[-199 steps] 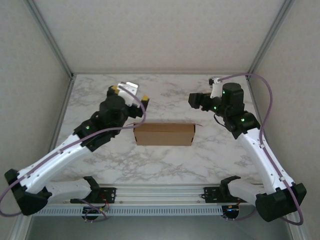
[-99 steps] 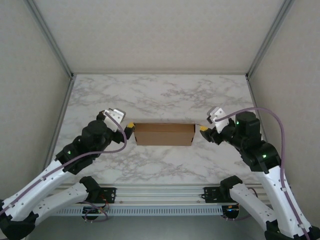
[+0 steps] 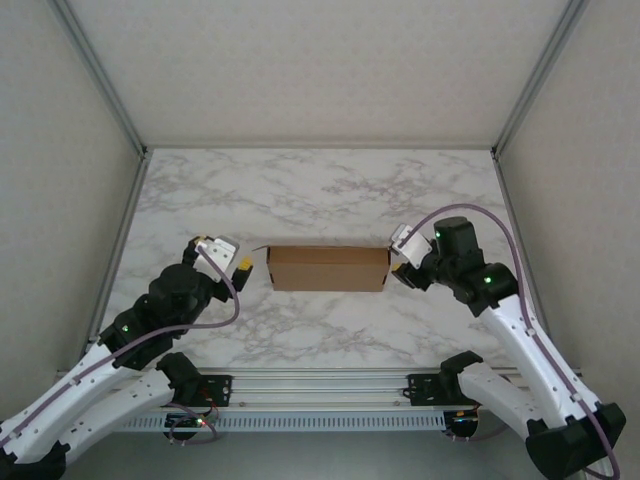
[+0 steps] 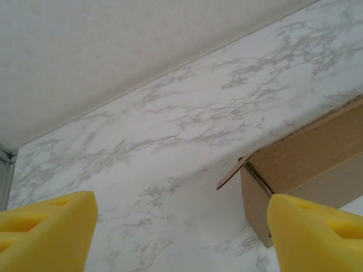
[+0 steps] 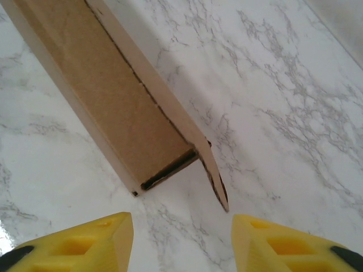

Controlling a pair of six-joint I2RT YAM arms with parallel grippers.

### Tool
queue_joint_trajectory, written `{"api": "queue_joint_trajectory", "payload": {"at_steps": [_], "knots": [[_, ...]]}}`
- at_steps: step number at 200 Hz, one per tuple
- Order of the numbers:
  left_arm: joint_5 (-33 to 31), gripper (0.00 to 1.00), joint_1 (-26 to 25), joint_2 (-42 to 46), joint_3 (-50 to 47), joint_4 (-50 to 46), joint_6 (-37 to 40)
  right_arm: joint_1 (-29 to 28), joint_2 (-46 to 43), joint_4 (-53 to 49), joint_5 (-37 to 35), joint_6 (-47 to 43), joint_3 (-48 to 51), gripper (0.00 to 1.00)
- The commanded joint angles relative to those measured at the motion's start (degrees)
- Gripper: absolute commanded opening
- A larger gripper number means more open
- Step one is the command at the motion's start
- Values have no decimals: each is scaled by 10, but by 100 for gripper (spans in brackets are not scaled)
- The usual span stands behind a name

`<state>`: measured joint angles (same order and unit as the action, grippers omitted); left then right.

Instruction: Fold the paper box

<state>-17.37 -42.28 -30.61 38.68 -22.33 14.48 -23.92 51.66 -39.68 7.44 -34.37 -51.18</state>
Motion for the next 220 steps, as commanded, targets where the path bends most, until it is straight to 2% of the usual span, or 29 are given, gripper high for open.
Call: {"api": "queue_joint_trajectory", "payload": {"at_steps": [1,44,65,95,120,154,220], "knots": [[0,69,-12,10,-19,10,31,4,27,44,-10,-12,-1,48],[-23,71,-39,5,-38,18,60,11,51,59,-14,-14,-7,46],[-36,65,-47,-12,-50,34,75,12,51,65,-10,-2,-5,44],[-39,65,-47,-62,-41,49,86,12,47,75,-24,8,-2,42],[-36,66,-41,-117,-23,63,93,12,37,85,-33,17,5,42],[-15,65,-5,-176,3,71,78,12,22,97,-44,24,19,42],[-5,63,4,-168,30,61,91,9,15,104,-35,31,29,42]]}}
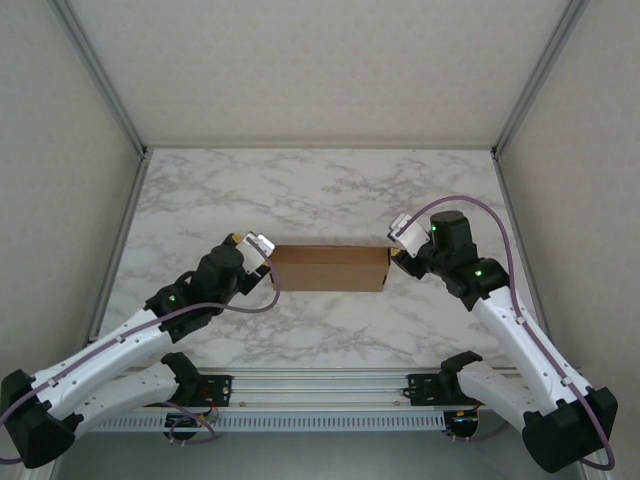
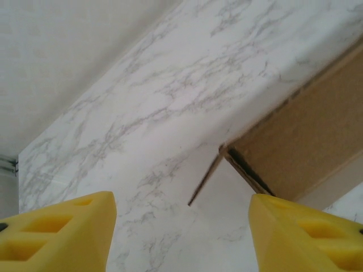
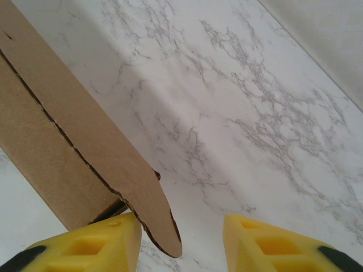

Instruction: Fold the paper box

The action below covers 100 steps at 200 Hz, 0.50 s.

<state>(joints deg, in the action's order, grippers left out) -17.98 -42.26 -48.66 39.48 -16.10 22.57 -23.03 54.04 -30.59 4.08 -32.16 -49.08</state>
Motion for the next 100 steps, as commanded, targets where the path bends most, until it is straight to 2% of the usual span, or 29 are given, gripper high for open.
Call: {"api": "queue_joint_trajectory", "payload": {"at_steps": [1,33,63,100], "knots": [[1,63,5,13,21,-1,12,0,-8,13,-1,9,8,42],[1,63,15,-4,12,17,20,0,1,10,-1,11,2,41],[-25,61,17,-28,9,45,19,-1,19,4,3,11,-11,40],[-14,60,32,-46,12,68,10,0,42,-1,13,12,-27,37]]}}
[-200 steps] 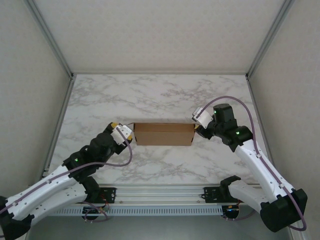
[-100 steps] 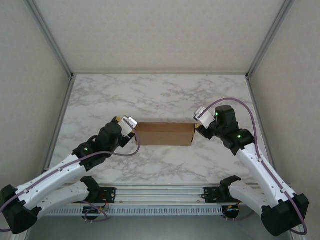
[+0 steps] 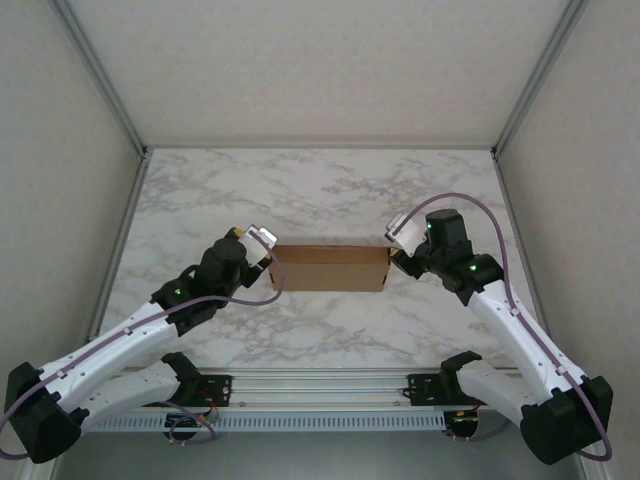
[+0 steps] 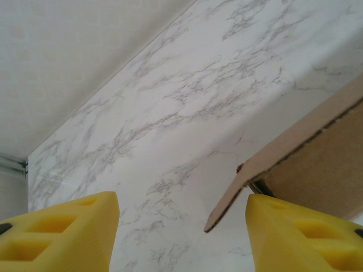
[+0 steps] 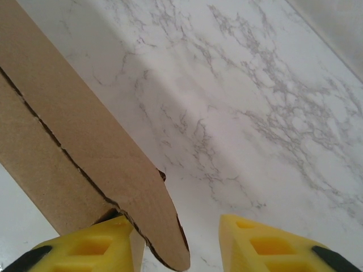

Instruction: Fold the paper box

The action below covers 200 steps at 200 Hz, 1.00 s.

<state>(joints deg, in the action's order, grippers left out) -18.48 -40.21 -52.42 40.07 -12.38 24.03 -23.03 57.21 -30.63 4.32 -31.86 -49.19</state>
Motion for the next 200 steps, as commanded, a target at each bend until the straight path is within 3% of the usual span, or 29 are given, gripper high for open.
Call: {"api": "queue_joint_trajectory", "payload": {"at_steps": [1,110,152,200], "knots": [[-9,59,12,-9,6,32,-4,0,11,0,10,9,-27,37],[56,42,31,-51,18,40,-29,-3,33,-3,42,14,-37,29],[63,30,36,-51,17,34,-43,-5,34,-12,41,18,-42,15],[121,17,49,-61,35,29,-87,-9,46,-39,57,43,-67,2]]}}
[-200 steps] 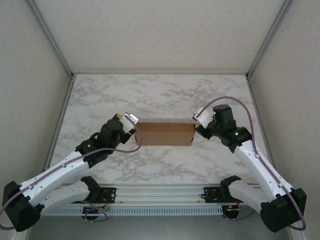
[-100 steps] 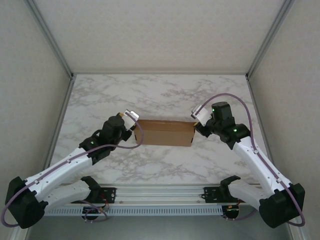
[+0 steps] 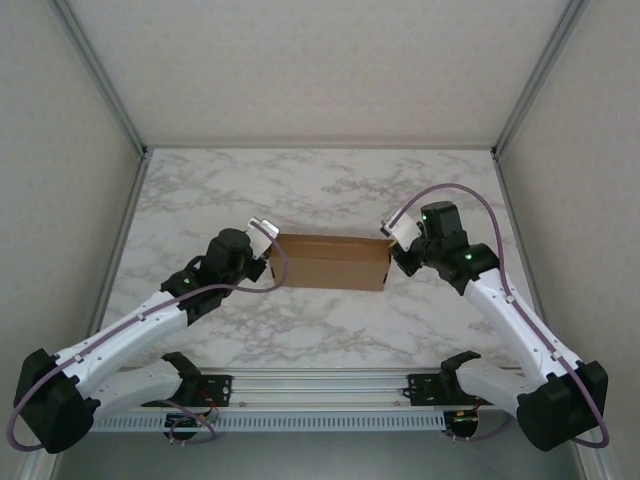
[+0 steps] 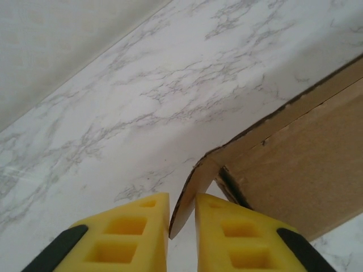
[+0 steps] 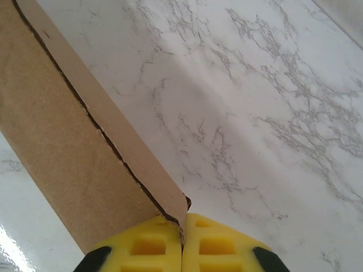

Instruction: Fold the paper box

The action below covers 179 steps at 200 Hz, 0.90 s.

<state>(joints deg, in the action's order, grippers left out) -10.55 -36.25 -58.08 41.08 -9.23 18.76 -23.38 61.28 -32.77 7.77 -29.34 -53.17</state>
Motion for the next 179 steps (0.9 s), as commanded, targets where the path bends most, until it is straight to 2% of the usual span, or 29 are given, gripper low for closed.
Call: {"api": "queue_joint_trajectory", "payload": {"at_steps": [1,75,131,179], "knots": [[43,16,10,-4,25,-2,-36,-6,5,-18,22,18,-28,2],[140,10,28,-23,47,-3,-104,-9,20,-39,42,65,-49,3],[185,1,60,-52,85,-28,-173,-9,71,-87,46,170,-112,4],[195,0,71,-69,116,-56,-209,-9,113,-133,40,257,-164,0]]}}
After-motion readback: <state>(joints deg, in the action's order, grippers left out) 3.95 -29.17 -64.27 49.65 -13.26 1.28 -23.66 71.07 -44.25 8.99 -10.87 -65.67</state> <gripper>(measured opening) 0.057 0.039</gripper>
